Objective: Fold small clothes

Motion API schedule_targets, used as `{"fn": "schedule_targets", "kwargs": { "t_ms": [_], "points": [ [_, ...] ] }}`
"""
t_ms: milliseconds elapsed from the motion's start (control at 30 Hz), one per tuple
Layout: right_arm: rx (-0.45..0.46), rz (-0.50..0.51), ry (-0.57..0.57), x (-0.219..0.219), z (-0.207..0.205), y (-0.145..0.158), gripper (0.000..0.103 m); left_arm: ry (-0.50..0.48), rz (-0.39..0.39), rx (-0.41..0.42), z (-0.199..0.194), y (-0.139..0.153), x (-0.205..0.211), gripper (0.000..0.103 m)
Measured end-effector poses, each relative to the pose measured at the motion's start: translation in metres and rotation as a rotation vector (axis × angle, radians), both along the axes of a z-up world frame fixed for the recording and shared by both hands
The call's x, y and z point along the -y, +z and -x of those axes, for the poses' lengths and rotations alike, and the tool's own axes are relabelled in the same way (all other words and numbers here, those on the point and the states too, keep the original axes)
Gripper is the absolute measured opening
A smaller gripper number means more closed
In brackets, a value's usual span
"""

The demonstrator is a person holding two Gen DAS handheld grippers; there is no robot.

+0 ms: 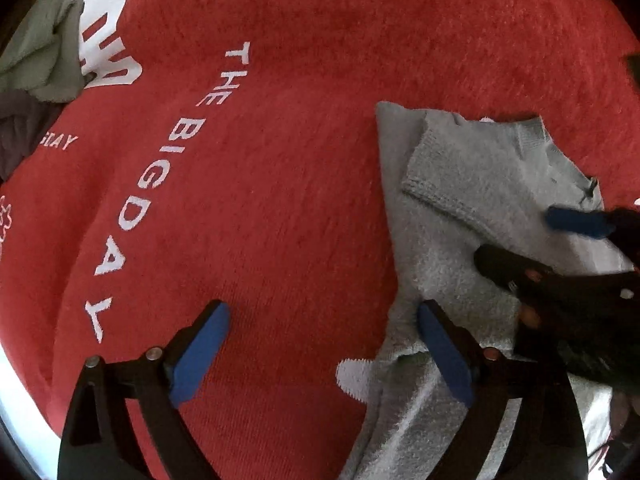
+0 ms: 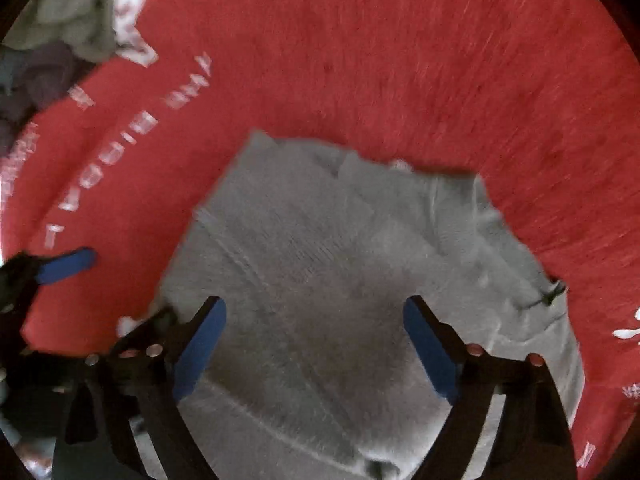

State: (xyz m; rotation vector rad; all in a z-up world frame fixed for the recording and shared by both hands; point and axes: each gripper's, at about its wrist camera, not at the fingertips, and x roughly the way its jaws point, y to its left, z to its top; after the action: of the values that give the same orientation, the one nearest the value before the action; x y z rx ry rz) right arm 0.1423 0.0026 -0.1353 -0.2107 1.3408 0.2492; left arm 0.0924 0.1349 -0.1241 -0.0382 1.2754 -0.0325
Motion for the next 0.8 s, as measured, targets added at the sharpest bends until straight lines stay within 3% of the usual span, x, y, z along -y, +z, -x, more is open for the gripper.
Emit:
{"fn": "schedule_targets", "kwargs": {
  "t_ms": [33,67,100,167,267,333,467,500,567,633,800],
  "points": [
    [-0.002,-0.005,-0.007,0.001,-0.001,-0.002,0.074,0.002,0.004,-0.005,0.000,-0.001,0.000,0.096],
    [0.023,-0.026,-0.014,0.004,-0.001,0.002,0.054,0.003,0.003,-0.006,0.000,-0.001,0.000,0.096],
    [0.053,-0.030,-0.026,0.008,-0.002,0.010,0.008,0.000,-0.002,-0.007,-0.002,-0.001,0.001,0.096],
    [0.112,-0.069,-0.095,0.025,-0.001,0.028,0.010,-0.001,-0.007,-0.008,-0.002,-0.001,0.003,0.096],
    [0.218,-0.256,-0.321,0.091,0.019,0.063,0.010,-0.001,-0.007,-0.012,-0.004,-0.004,0.002,0.096],
    [0.246,-0.313,-0.458,0.133,0.036,0.070,0.010,-0.002,-0.014,-0.012,-0.004,-0.004,0.003,0.097],
    [0.125,-0.469,-0.790,0.231,0.082,0.030,0.021,0.002,-0.024,-0.019,-0.008,-0.009,0.001,0.101],
    [0.063,-0.487,-0.856,0.250,0.094,0.015,0.040,0.001,-0.027,-0.023,-0.009,-0.009,0.001,0.101],
    [0.001,-0.568,-0.924,0.275,0.115,-0.003,0.066,-0.004,-0.042,-0.037,-0.012,-0.006,0.003,0.101],
    [0.022,-0.654,-0.959,0.287,0.127,-0.003,0.067,-0.006,-0.054,-0.026,-0.018,0.004,0.005,0.101],
    [0.009,-0.759,-1.067,0.305,0.130,-0.014,0.067,-0.053,-0.048,0.009,-0.060,0.020,0.020,0.101]
  ]
}}
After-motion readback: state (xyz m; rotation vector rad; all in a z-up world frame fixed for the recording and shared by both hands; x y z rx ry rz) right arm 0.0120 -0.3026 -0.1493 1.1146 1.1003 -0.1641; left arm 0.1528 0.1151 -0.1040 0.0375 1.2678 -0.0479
